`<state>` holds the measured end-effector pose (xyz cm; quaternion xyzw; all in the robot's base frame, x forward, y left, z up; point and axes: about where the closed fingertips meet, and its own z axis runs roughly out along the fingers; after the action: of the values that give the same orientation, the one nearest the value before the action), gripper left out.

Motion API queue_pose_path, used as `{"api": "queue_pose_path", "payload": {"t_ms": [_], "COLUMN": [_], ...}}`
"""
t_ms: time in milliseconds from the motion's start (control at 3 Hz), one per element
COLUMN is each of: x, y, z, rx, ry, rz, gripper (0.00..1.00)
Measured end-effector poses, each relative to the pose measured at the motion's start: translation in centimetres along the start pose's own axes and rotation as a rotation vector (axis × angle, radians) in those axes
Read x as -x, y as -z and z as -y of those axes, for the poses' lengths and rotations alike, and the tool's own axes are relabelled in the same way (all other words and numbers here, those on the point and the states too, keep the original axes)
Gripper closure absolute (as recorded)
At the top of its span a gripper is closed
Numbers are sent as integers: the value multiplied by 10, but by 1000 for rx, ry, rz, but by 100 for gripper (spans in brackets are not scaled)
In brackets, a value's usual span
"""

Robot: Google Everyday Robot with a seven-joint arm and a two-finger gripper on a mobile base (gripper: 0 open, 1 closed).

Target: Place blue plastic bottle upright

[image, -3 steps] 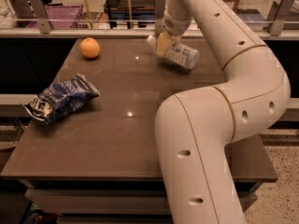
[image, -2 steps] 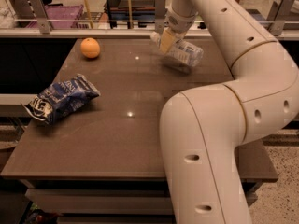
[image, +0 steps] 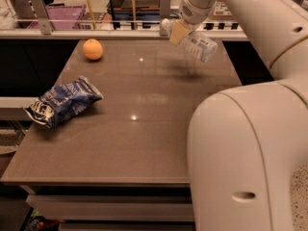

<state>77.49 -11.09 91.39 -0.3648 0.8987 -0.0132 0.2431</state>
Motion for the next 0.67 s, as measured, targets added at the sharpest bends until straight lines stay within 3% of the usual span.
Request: {"api": "queue_pose_path", "payload": {"t_ms": [667], "x": [17], "y": [32], "z": [0], "rx": [-45], "ry": [2], "rz": [230], "gripper": [100]}}
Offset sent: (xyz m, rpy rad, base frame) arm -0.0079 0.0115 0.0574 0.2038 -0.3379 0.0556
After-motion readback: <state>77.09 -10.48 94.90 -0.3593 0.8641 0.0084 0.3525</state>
